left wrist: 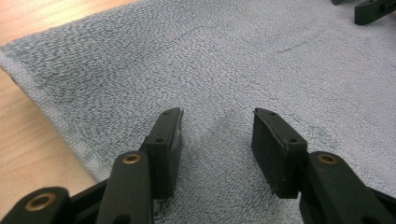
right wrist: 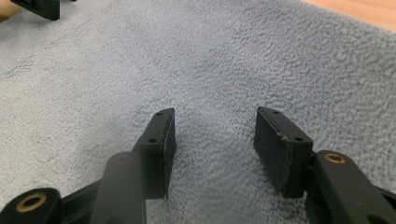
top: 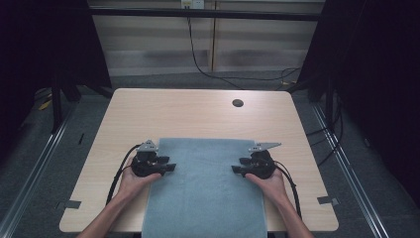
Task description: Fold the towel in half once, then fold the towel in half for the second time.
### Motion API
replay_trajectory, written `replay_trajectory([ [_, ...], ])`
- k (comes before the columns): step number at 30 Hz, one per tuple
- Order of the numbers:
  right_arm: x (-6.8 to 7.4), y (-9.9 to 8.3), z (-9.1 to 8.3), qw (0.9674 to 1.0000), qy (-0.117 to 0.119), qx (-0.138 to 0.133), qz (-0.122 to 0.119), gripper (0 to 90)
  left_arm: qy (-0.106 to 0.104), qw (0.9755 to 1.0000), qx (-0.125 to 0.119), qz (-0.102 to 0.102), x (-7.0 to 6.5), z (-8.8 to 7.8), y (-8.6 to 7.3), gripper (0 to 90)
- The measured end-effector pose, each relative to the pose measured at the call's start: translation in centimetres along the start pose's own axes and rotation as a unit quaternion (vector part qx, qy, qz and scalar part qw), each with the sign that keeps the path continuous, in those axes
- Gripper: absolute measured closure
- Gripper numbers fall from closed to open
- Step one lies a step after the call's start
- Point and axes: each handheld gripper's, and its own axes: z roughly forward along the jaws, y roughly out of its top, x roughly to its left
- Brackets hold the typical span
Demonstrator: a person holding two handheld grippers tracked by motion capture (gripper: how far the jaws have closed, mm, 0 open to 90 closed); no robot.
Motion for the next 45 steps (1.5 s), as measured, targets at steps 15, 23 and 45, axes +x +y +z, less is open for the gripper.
replay_trajectory([
  [15, 1.4, -2.2, -1.2, 0.9996, 0.025, -0.015, -0.004, 48.3, -0.006, 0.9998, 0.005, 0.016, -2.2, -1.5, -1.8, 52.1],
  [23, 3.0, -2.6, -2.0, 0.9996, 0.018, 0.011, -0.021, 48.7, -0.018, 0.9995, 0.020, 0.017, -3.8, -2.4, -2.5, 48.4],
  [45, -2.1, 1.3, -4.5, 0.9986, -0.018, -0.049, 0.007, 49.0, -0.012, 0.9994, -0.022, -0.024, 0.9, -2.8, 2.0, 44.8],
])
